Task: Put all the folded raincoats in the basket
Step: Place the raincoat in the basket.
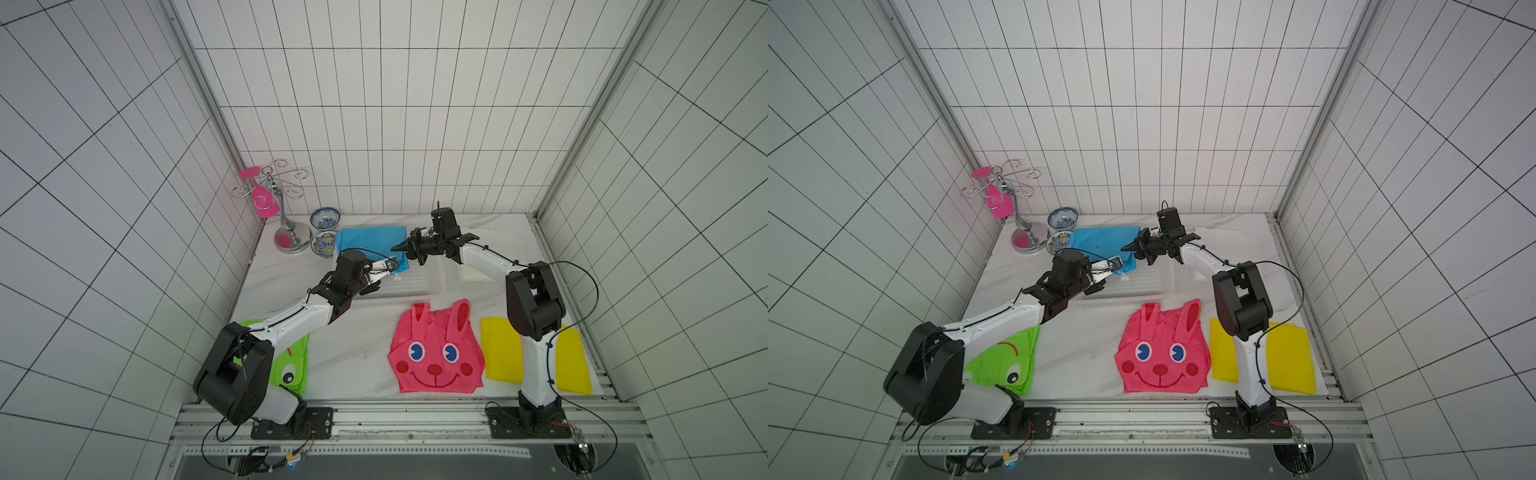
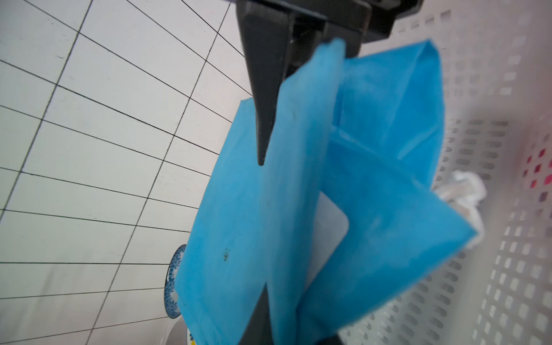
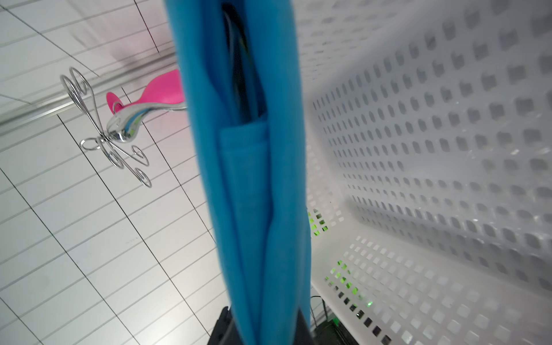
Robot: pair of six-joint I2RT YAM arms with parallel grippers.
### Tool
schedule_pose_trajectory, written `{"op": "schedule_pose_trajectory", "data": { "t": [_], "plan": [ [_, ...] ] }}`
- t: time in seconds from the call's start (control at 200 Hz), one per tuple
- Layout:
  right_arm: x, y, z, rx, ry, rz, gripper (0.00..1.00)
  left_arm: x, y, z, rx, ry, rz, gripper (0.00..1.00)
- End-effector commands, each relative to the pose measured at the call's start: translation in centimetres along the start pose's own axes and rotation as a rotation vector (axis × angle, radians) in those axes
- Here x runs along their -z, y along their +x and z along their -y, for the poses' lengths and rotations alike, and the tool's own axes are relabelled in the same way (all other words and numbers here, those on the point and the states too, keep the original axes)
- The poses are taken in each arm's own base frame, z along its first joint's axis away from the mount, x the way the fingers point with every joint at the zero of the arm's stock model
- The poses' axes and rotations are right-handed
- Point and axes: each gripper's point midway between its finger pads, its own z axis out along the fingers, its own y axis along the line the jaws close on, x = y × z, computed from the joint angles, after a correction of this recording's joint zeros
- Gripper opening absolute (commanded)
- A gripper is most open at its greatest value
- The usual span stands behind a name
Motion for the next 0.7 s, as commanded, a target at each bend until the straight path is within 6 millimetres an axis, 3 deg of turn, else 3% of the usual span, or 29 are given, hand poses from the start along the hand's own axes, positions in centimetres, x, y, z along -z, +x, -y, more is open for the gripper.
{"op": "schedule_pose_trajectory", "data": {
  "t": [0.0,0.045,0.1,0.21,0.33,0.565,0.695],
  "plan": [
    [0.9,1.4,0.3,0.047,0.031,-0.006,0.00,1.5,-2.0,1.4,-0.041,0.069,0.030,0.36],
    [0.9,1.5,0.7,0.054,0.047,-0.009,0.00,2.1,-2.9,1.7,-0.050,0.068,0.055,0.49],
    [1.1,1.6,1.3,0.063,0.067,-0.007,0.00,3.0,-3.8,1.8,-0.044,0.083,0.068,0.56],
    [1.2,1.7,2.5,0.074,0.107,0.002,0.00,4.7,-4.1,1.5,0.010,0.117,0.036,0.61],
    [1.1,1.8,3.9,0.067,0.143,-0.004,0.00,7.1,-5.4,-0.3,0.103,0.078,0.065,0.67],
    [0.8,2.2,6.7,0.075,0.235,-0.006,0.00,10.9,-7.5,-7.0,0.445,-0.095,0.203,0.70],
    [1.3,1.9,8.0,0.097,0.302,0.030,0.01,11.5,-5.2,-10.3,0.786,-0.266,0.146,0.76]
  ]
}}
